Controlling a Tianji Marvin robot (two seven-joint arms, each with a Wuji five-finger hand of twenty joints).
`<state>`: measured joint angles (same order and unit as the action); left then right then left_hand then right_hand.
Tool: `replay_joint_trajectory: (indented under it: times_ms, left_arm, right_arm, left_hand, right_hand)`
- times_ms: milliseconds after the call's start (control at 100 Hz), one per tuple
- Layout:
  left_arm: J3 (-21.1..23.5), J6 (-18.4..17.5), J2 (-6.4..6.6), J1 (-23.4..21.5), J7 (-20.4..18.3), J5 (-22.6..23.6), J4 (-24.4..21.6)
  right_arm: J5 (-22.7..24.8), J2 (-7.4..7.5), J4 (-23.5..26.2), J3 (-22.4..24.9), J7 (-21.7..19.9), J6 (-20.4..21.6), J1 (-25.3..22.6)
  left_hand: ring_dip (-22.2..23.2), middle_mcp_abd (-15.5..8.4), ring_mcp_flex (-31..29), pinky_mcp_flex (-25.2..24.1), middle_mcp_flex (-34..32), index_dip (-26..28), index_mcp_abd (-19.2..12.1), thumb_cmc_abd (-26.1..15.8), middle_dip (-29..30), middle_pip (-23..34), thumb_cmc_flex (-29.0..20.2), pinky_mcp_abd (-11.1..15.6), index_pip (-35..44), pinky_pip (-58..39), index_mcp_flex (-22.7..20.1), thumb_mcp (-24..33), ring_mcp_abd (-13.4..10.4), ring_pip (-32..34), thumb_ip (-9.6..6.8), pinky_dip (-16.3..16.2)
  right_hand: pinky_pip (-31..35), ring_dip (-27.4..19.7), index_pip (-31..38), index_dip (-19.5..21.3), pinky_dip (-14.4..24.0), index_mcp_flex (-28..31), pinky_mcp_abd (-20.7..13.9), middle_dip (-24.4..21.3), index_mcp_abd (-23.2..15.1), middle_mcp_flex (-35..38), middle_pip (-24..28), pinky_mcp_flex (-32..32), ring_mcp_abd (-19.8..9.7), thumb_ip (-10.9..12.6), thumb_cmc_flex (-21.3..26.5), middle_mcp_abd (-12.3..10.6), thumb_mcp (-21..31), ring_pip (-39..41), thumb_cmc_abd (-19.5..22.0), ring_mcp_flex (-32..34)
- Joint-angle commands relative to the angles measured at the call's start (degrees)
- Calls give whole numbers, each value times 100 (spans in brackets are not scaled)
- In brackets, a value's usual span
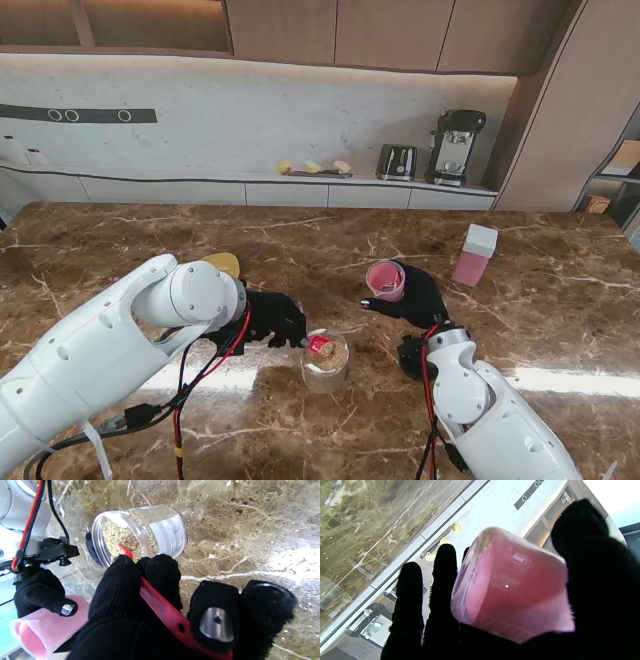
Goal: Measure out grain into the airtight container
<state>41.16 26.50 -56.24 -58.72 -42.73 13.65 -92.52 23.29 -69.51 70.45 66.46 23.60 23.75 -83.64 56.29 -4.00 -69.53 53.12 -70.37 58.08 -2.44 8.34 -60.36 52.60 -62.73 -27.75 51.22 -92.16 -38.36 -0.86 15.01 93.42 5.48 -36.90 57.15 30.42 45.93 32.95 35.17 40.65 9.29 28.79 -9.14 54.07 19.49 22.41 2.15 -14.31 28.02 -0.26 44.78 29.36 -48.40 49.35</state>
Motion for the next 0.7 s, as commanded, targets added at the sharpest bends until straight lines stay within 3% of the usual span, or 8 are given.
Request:
replay_joint_trajectory:
  times_ms: [0,690]
  left_arm:
    - [49,73,-14,-73,30,-81,-21]
    - [1228,490,-157,-681,445,-631,-487]
  right_arm:
    - [-23,-17,-28,2,-68,-32,-40]
    - [26,-8,-59,-20,-68,-116,-24]
  left_hand:
    - [-44,-261,-296,58,-203,162,-489,-264,-92,154,-318,-54,11,-486,8,97,-203,643,-258,-86]
    - [-25,-202,-292,67,-202,152,-379,-258,-115,150,-382,-121,-14,-487,-4,81,-165,619,-276,-122]
  right_hand:
    - [-113,7,314,82,-2,314,-16,21,-536,-54,-71,-21,-70,-65,48,-69,868,-60,958,-36]
    - [-41,12,321,81,31,325,-31,24,-529,-30,-61,59,-60,-69,60,-64,872,-43,977,-4]
